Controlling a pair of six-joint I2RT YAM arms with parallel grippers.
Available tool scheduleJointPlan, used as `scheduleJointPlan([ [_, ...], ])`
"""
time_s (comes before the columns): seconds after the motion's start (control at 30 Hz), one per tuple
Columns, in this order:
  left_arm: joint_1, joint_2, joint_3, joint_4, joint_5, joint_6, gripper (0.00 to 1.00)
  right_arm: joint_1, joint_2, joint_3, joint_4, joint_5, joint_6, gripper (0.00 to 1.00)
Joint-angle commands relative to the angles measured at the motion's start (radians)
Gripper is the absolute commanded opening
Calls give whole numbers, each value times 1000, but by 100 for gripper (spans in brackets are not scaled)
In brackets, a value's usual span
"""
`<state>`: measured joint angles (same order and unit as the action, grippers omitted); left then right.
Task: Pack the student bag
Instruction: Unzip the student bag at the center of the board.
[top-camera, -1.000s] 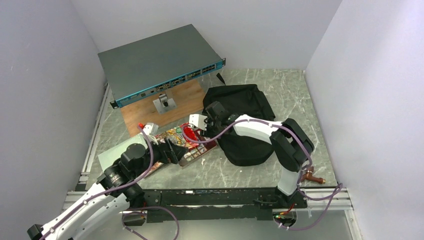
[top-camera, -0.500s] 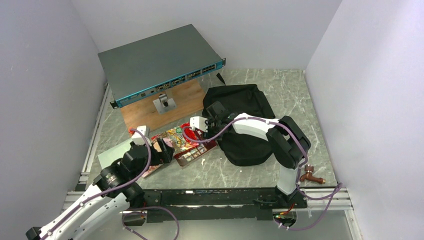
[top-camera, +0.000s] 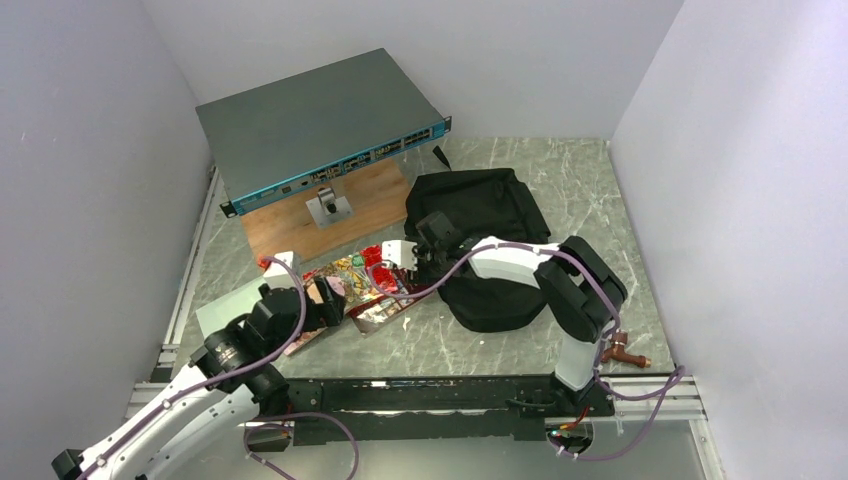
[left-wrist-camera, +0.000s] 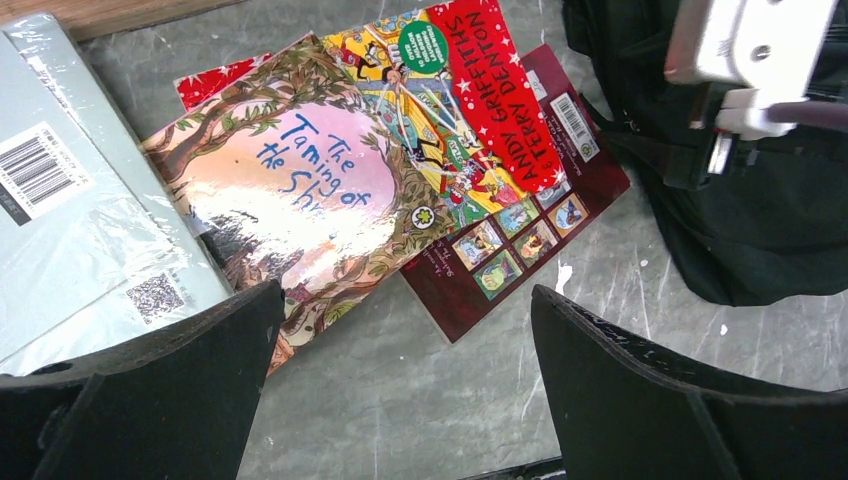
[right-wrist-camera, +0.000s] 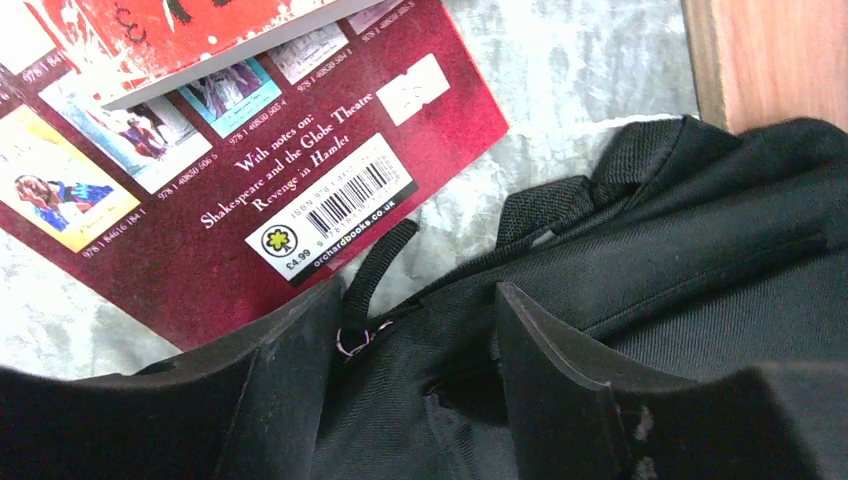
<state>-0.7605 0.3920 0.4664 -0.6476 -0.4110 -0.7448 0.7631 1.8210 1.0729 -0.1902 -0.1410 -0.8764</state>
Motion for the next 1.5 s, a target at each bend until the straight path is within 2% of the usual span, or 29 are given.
scheduleJointPlan([
  [0.0, 4, 52, 17, 59, 28, -5, 100, 3, -113, -96, 169, 70, 227, 63],
  [0.1, 3, 116, 22, 98, 70, 9, 100, 5, -194, -115, 160, 91, 432, 62],
  [0.27, 4, 257, 55, 200, 152, 27, 100, 14, -274, -142, 23, 238, 746, 71],
  [0.5, 38, 495, 140, 363, 353, 20, 100, 73, -343, -244, -45, 390, 1019, 73],
  [0.63, 84, 657, 233, 395, 468, -7, 97, 117, -334, -295, 11, 431, 1070, 73],
  [0.7, 95, 733, 280, 410, 507, -27, 93, 120, -307, -294, 10, 471, 1086, 69],
  [0.77, 111, 805, 323, 429, 566, -48, 90, 120, -294, -294, 22, 497, 1091, 60],
  [0.9, 151, 937, 395, 478, 701, -124, 86, 119, -301, -279, 30, 485, 1052, 26],
  [1.0, 195, 1054, 430, 517, 799, -245, 85, 119, -320, -274, 34, 375, 991, 11],
  [1.07, 226, 1159, 476, 520, 900, -305, 80, 117, -341, -274, 29, 344, 967, 0],
  [1.13, 246, 1265, 567, 459, 947, -310, 77, 110, -367, -282, 35, 327, 955, 0],
  [1.2, 248, 1349, 628, 441, 935, -289, 74, 98, -386, -289, 36, 314, 951, 0],
  [1.37, 250, 1471, 744, 405, 859, -225, 69, 84, -427, -283, 7, 293, 947, 0],
  [1.47, 248, 1512, 750, 465, 870, -226, 64, 81, -456, -303, 21, 289, 953, 0],
])
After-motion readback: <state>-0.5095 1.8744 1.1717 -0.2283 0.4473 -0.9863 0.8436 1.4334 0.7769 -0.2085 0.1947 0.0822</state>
